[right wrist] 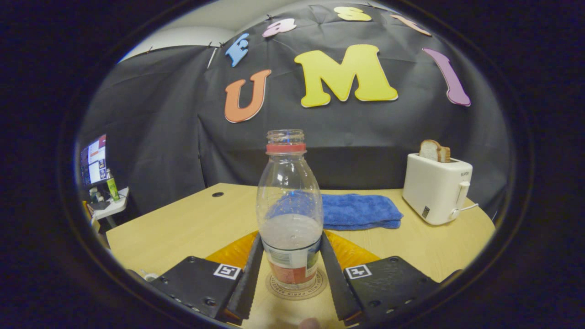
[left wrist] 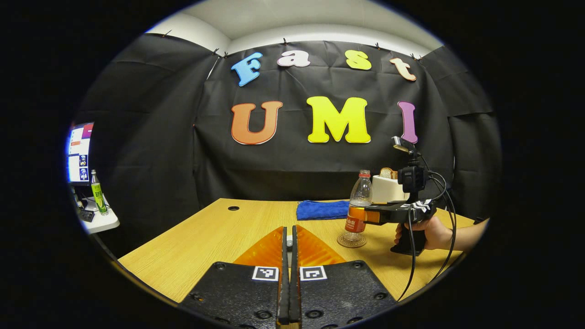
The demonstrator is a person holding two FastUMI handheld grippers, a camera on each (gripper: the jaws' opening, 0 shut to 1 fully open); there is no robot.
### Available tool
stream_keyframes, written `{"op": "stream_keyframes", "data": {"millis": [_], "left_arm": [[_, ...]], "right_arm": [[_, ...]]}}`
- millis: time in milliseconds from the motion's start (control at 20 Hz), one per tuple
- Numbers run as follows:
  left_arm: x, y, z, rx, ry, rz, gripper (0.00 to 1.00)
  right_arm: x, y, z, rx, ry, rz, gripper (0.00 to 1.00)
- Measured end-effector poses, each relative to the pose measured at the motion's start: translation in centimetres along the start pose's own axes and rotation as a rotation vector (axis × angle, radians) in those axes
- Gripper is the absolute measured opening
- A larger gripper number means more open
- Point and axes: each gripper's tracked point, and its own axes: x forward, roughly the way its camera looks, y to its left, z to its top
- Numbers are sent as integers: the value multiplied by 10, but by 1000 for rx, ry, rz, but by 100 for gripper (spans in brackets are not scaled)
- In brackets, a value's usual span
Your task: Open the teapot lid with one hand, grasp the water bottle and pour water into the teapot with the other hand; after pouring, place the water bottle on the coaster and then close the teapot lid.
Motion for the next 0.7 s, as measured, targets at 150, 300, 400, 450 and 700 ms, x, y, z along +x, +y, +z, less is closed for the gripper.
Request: {"op": "stream_keyframes", "data": {"millis": [150,300,400,450,700], "left_arm": [[1,2,-1,-3,2,2,3],[0,2,-1,-3,3,2,3],[0,2,-2,-2,3,2,3],[0,1,-2,-2,4,2,3],[1,-1,-2,-2,7,0,3]], "right_arm": [[2,-3,-3,4,-4,4,68],[2,-5,-4,2,-8,-1,67],[2,-5,-6,4,-7,-1,71],[3,-5,-7,4,-1,-4,74],[-2,-3,-7,1,-13,-2,97]]}}
